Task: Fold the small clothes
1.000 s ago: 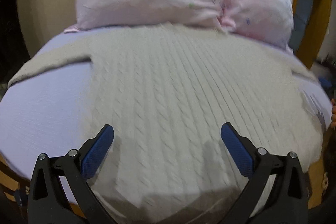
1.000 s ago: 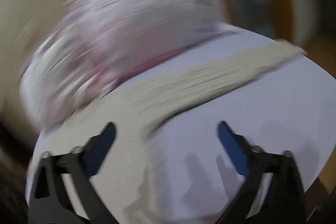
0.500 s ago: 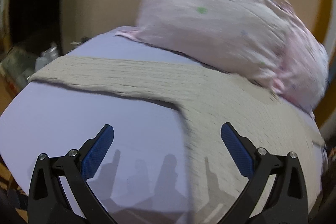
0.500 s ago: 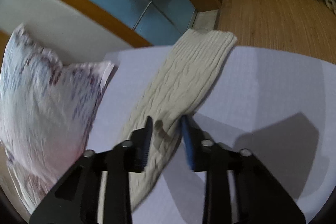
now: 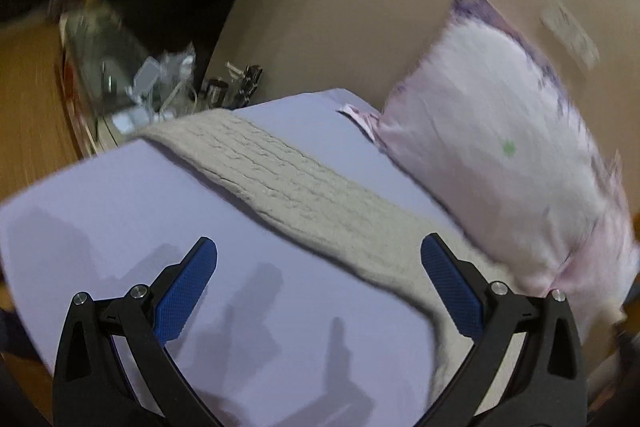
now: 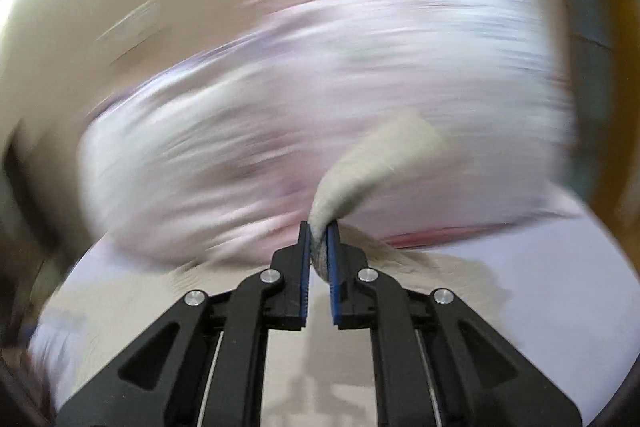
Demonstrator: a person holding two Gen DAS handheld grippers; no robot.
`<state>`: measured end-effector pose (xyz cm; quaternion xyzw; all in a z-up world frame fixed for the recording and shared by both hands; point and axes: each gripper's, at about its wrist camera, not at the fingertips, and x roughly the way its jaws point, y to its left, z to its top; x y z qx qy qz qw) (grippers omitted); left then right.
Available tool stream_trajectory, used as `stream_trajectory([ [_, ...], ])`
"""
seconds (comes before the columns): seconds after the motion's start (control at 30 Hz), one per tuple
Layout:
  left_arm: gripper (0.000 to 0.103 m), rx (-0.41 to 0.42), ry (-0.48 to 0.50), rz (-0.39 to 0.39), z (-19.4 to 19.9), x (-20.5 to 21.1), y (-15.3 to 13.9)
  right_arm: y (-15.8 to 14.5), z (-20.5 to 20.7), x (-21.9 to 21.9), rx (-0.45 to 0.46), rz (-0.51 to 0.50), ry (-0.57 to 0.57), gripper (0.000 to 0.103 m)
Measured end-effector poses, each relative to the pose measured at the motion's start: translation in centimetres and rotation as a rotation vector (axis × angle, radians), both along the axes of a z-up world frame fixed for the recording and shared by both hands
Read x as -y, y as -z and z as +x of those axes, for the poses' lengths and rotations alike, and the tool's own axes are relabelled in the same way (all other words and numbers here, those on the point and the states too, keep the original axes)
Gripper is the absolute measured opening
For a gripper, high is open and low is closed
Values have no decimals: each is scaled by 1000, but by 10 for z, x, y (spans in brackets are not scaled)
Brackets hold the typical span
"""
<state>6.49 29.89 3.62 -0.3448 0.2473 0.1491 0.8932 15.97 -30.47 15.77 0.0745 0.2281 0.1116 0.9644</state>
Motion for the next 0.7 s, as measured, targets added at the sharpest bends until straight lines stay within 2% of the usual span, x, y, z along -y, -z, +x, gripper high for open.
stream_trajectory([
  [0.03, 102, 6, -7, -21, 0, -4, 2, 8, 3, -36, -24, -23, -91, 11],
  [0.1, 102, -3, -31, -86, 7, -13, 7, 39, 8, -116, -138, -78, -301, 27],
  [0.13, 101, 0, -34, -109, 9, -18, 9, 54, 9, -143, -203, -104, -373, 42],
  [0.17, 97, -1, -39, -131, 14, -23, 11, 70, 7, -170, -268, -127, -436, 48],
  [0.2, 94, -4, -45, -146, 16, -28, 12, 76, 3, -180, -284, -132, -464, 50],
  [0.23, 91, -9, -52, -164, 19, -34, 15, 78, 2, -183, -281, -133, -479, 58],
  [0.27, 88, -16, -61, -185, 22, -39, 18, 76, -2, -180, -263, -134, -473, 71],
  [0.33, 83, -24, -92, -245, 27, -53, 28, 66, -13, -161, -223, -117, -429, 81],
  [0.37, 78, -20, -104, -260, 27, -58, 31, 60, -21, -147, -207, -94, -398, 83],
  [0.47, 74, -10, -149, -286, 31, -74, 34, 52, -19, -104, -209, -32, -328, 84],
  [0.6, 64, -9, -195, -321, 38, -95, 39, 58, -12, -63, -225, 61, -274, 87],
  [0.63, 54, -15, -206, -331, 40, -100, 40, 57, -9, -58, -226, 73, -266, 87],
  [0.67, 34, -50, -218, -328, 43, -103, 40, 57, -9, -53, -226, 81, -258, 87],
  [0.7, 21, -100, -224, -307, 49, -105, 39, 56, -12, -46, -224, 88, -252, 87],
])
